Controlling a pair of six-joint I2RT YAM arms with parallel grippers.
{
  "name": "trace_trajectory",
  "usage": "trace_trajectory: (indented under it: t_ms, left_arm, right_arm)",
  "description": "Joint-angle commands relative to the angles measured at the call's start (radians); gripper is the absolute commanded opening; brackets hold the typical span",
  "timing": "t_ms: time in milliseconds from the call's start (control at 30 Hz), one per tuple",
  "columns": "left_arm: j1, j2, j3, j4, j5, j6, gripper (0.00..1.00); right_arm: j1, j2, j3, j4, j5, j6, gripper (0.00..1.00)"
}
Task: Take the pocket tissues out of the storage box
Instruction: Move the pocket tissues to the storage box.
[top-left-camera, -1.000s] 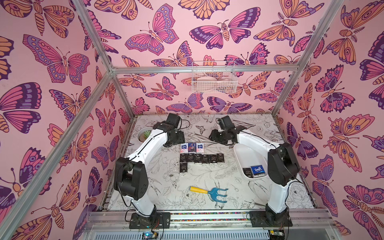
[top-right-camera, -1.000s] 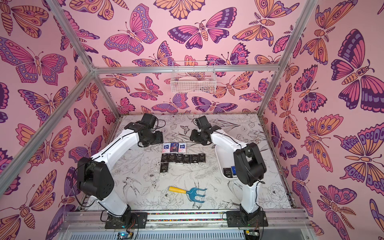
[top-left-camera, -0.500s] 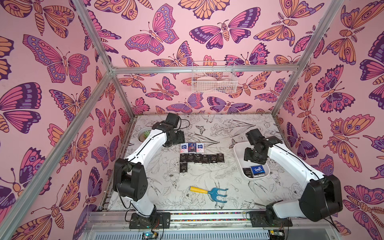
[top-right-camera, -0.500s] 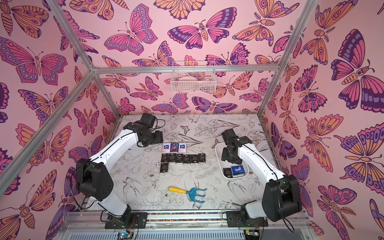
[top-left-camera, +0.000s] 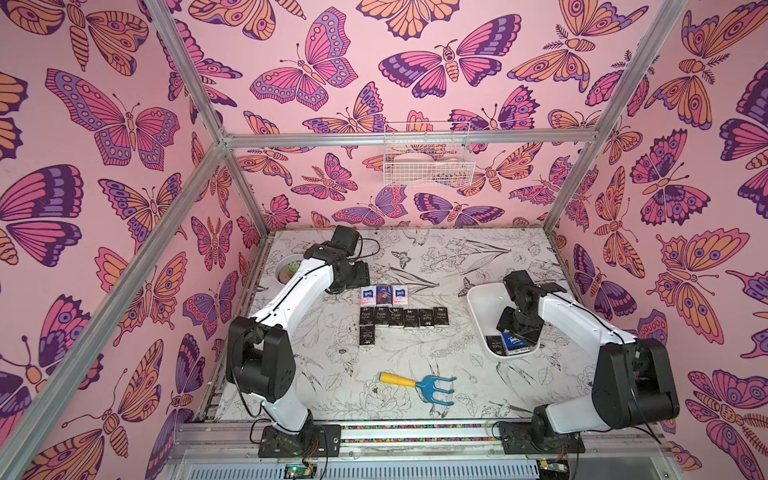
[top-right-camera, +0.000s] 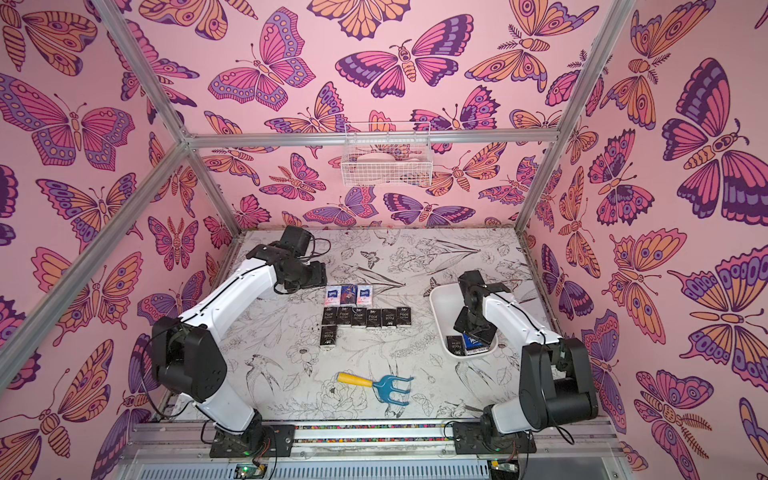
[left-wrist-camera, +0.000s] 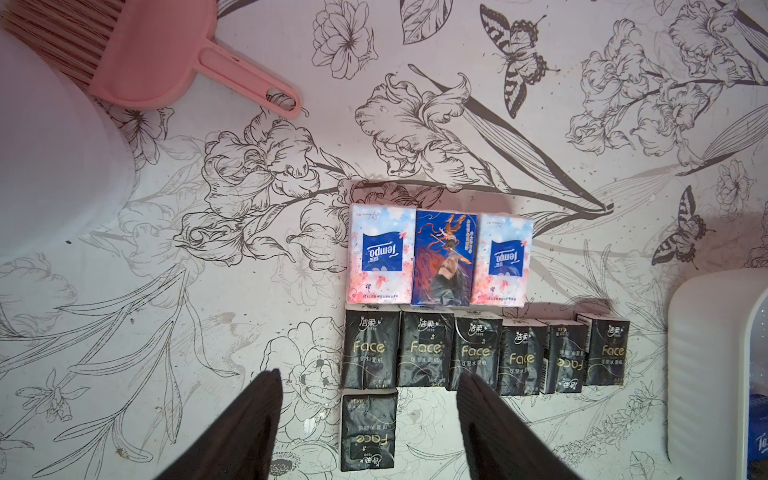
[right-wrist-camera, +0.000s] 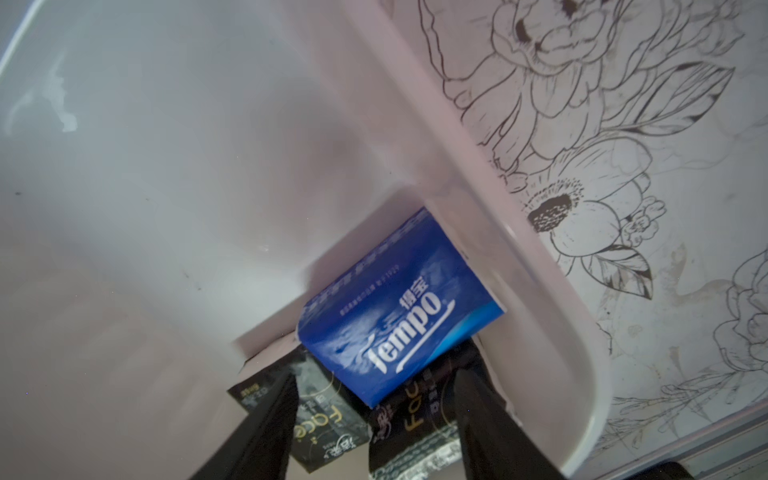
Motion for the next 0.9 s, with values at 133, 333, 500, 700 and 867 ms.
trace_trajectory:
  t_ms: [133, 333, 500, 700, 867]
  left_arm:
    - [0.000, -0.016, 0.026, -0.023, 0.009, 0.014, 0.73]
    - [0.000, -0.017, 0.026, -0.023, -0.005, 0.013, 0.73]
    - [-0.001, -0.009, 0.031, -0.023, 0.001, 0.003, 0.73]
    - [-0.006, -0.004, 0.037, -0.023, 0.001, -0.004, 0.73]
    - [-0.012, -0.001, 0.043, -0.025, -0.001, -0.007, 0.73]
  right_arm:
    - [-0.006, 0.091, -0.014, 0.136, -0.068, 0.043, 0.64]
    - [0.008, 0.184, 0.012, 0.262, -0.140, 0.012, 0.63]
    - [0.025, 0.239, 0.090, 0.287, -0.167, -0.032, 0.62]
    - [0.027, 0.256, 0.181, 0.254, -0.183, -0.079, 0.61]
    - [0.027, 0.145, 0.167, 0.224, -0.154, -0.055, 0.62]
